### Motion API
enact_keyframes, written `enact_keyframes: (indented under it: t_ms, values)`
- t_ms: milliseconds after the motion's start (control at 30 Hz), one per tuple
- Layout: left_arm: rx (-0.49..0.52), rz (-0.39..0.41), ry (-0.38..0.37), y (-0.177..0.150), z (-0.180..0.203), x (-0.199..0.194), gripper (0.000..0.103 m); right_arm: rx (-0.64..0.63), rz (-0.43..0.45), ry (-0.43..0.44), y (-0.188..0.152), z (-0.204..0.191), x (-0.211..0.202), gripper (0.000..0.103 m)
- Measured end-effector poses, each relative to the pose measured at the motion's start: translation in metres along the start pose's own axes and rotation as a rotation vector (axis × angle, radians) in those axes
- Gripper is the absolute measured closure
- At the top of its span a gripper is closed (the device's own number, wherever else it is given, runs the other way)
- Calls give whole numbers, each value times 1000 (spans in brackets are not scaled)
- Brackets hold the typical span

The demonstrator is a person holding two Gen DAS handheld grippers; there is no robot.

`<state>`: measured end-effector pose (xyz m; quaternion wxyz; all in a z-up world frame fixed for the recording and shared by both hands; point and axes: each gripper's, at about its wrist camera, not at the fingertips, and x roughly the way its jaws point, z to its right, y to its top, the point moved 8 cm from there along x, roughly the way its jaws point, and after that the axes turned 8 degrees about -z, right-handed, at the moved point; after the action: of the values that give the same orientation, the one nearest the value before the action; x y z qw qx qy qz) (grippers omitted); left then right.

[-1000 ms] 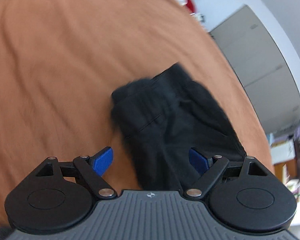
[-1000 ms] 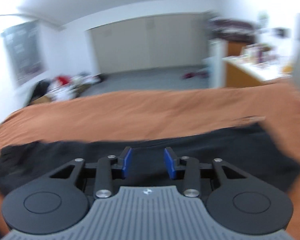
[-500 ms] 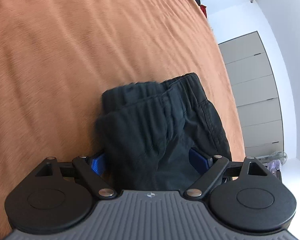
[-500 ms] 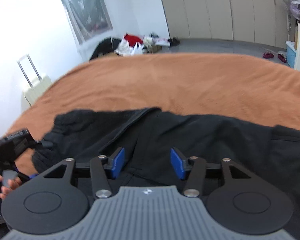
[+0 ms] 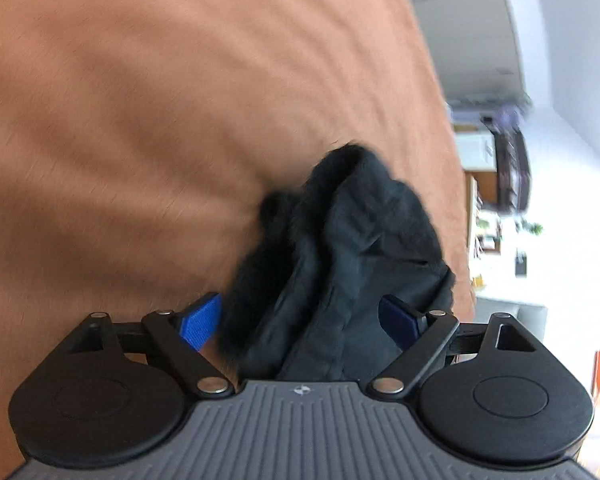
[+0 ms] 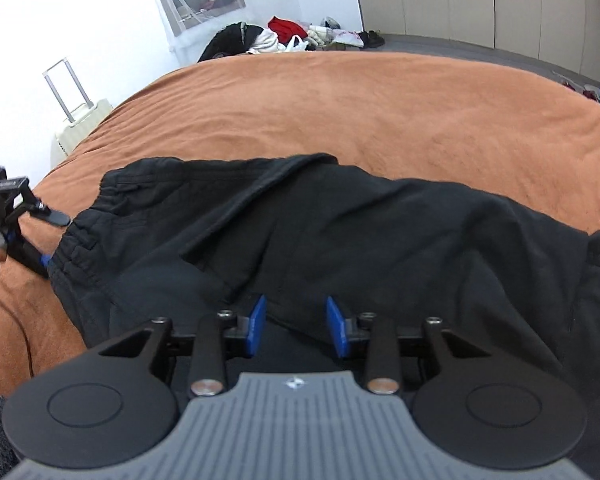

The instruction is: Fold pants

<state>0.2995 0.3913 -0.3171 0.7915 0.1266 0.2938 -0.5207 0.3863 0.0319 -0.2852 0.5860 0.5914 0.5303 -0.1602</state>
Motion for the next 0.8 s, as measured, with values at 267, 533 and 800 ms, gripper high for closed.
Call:
enact_keyframes:
  t_ms: [267, 533, 800]
  values:
    - [191, -124, 16, 15, 20, 33, 0, 4, -19, 1, 1, 10, 9, 71]
    - [299, 19, 155, -3, 30, 20, 23, 97, -73, 7, 5, 37, 16, 72]
    - [504, 96, 270, -23, 55, 11, 60, 69, -83, -3, 5, 34, 17, 72]
